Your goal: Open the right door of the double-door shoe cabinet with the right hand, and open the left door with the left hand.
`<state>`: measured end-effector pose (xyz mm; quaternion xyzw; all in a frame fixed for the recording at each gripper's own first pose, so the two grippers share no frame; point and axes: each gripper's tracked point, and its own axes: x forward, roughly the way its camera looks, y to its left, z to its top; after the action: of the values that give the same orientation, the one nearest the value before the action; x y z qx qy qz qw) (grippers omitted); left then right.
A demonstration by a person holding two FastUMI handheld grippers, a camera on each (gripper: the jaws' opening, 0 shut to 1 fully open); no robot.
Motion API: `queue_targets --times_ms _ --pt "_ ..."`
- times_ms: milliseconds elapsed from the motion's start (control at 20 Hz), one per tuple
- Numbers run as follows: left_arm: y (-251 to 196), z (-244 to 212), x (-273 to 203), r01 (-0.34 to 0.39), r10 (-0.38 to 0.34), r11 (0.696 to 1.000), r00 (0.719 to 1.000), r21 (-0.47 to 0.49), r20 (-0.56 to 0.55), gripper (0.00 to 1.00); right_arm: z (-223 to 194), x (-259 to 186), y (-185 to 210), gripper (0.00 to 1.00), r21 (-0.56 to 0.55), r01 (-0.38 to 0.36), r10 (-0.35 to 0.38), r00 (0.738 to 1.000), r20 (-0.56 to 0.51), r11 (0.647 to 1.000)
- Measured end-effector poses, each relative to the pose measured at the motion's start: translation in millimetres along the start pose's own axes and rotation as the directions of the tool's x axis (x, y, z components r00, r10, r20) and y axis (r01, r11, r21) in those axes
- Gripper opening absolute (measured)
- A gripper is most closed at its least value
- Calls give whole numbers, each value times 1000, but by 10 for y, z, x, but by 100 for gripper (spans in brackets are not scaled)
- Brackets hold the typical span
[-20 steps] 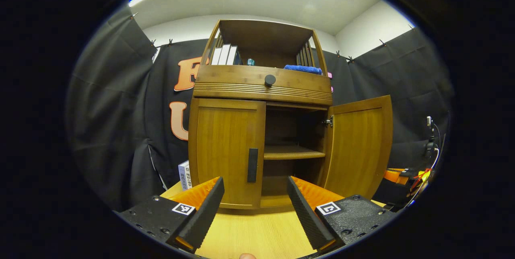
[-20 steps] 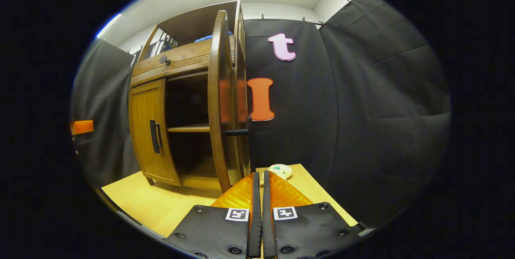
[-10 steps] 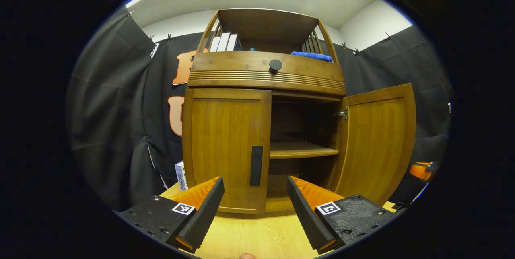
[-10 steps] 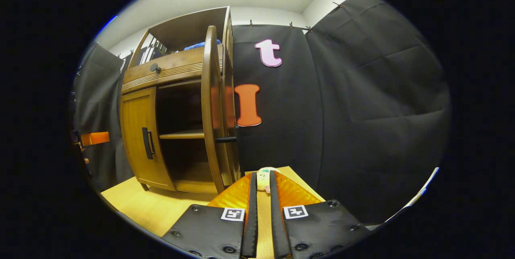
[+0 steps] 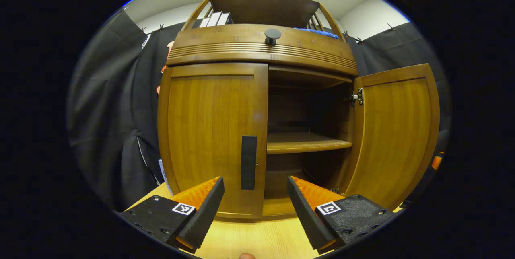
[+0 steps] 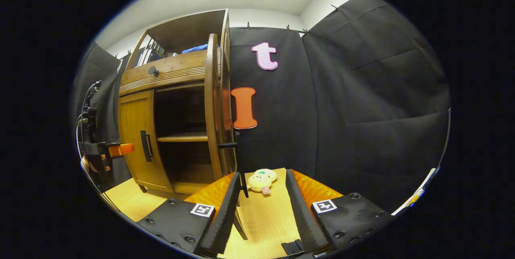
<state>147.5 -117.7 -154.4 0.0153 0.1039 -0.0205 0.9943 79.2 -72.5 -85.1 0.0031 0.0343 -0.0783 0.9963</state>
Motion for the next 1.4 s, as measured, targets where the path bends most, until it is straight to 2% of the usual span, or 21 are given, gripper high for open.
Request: queue_targets --times_ms 150,200,300,350,400,750,800,900,1050,1100,1150,1300,1350,1400 --pt "-3 -15 216 -2 2 1000 1000 -6 -4 95 -1 -17 -3 80 6 9 -9 1000 -4 1000" --pt "28 -29 297 -9 9 1000 1000 4 -5 92 -16 29 -9 86 8 14 -14 1000 -1 1000" --pt "79 -25 437 -23 23 1000 1000 8 1 92 27 -11 -47 100 3 32 -32 999 6 999" --pt "84 -38 510 -23 23 1000 1000 1 -1 95 34 4 -56 90 -1 38 -38 999 12 999" --pt "97 -59 579 -26 26 1000 1000 -10 -3 92 46 9 -73 98 -7 44 -44 999 16 999" --pt "207 -174 928 -51 51 998 999 -26 -10 92 82 17 -104 98 -27 43 -42 998 43 999" --pt "212 -183 971 -52 52 998 999 -25 -10 95 89 17 -111 98 -28 44 -43 998 47 999" --pt "216 -197 1023 -47 47 999 999 -20 -10 91 98 29 -131 98 -22 54 -53 997 53 998" --pt "214 -151 1070 -26 26 999 1000 -20 12 90 91 29 -126 98 -14 62 -61 997 54 998" --pt "200 -144 1072 -18 18 1000 1000 -16 20 88 81 22 -119 90 -11 60 -59 997 52 998" --pt "186 -128 1078 -7 7 1000 1000 -9 29 86 75 24 -111 98 -9 58 -58 997 47 998" --pt "172 -88 1103 6 -7 1000 999 23 37 75 42 7 -94 98 -4 50 -50 998 27 999" --pt "191 -72 1117 -1 0 1000 999 31 42 71 37 0 -99 90 -8 52 -52 998 23 999" --pt "192 -57 1127 -7 5 999 999 36 49 64 37 -18 -102 98 -10 51 -51 998 21 999"
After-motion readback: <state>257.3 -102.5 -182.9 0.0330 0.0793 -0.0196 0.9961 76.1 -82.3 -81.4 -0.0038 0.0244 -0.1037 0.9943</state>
